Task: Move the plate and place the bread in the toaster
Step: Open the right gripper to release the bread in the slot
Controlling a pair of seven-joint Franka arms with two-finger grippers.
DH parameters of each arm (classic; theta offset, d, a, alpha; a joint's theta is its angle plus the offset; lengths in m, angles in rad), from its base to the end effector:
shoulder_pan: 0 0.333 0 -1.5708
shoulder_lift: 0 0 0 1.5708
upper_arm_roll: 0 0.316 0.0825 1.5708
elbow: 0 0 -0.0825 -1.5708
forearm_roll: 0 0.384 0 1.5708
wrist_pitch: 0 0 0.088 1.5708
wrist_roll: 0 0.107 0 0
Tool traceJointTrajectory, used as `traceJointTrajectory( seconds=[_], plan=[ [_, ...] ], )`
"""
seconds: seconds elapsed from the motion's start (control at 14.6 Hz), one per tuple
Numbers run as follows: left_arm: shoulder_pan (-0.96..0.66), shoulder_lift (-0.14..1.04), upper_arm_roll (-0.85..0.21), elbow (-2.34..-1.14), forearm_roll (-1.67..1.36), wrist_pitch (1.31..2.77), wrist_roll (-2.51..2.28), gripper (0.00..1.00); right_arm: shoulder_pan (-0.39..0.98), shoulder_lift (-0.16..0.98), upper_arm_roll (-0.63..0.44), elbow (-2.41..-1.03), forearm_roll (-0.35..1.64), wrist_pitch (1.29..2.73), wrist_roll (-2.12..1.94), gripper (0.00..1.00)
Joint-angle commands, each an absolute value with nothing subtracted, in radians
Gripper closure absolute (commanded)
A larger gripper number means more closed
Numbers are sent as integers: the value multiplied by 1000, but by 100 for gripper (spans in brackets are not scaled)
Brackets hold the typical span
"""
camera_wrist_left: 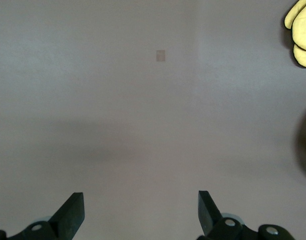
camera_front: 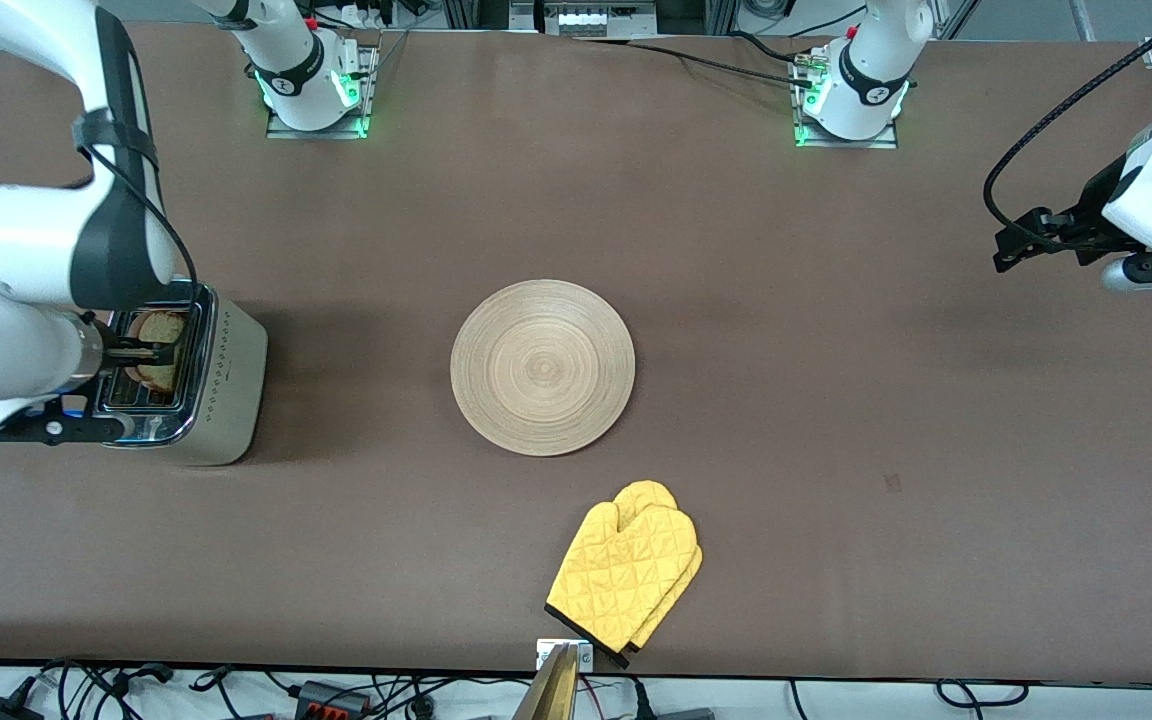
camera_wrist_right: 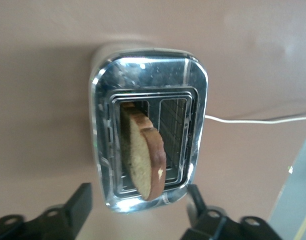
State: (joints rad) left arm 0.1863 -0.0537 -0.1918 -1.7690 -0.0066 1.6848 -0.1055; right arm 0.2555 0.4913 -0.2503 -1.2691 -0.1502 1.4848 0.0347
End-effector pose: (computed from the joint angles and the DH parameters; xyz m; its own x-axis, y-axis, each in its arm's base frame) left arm 0.5422 -0.0059 0.5691 0.9944 0.1012 -0.0309 0.1010 -0.9949 -0.0070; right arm 0.6683 0.0210 0.4655 0.9683 -0.0437 -0.2461 0.0253 -0.9624 0.2705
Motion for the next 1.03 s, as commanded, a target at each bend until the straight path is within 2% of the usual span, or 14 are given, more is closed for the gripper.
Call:
traceJointTrajectory(
  seconds=[0.0,0.41,0.96],
  plan=[
    [186,-51,-186,-1758,-21,1672,-109,0,233,471,-255,-1207,-98,1485,35,0],
    [186,-51,-186,-1758,-21,1672,-107,0,158,403,-252,-1166,96,1463,2,0],
    [186,-51,-186,-1758,-21,1672,-107,0,160,379,-245,-1166,101,1451,9,0]
  ],
)
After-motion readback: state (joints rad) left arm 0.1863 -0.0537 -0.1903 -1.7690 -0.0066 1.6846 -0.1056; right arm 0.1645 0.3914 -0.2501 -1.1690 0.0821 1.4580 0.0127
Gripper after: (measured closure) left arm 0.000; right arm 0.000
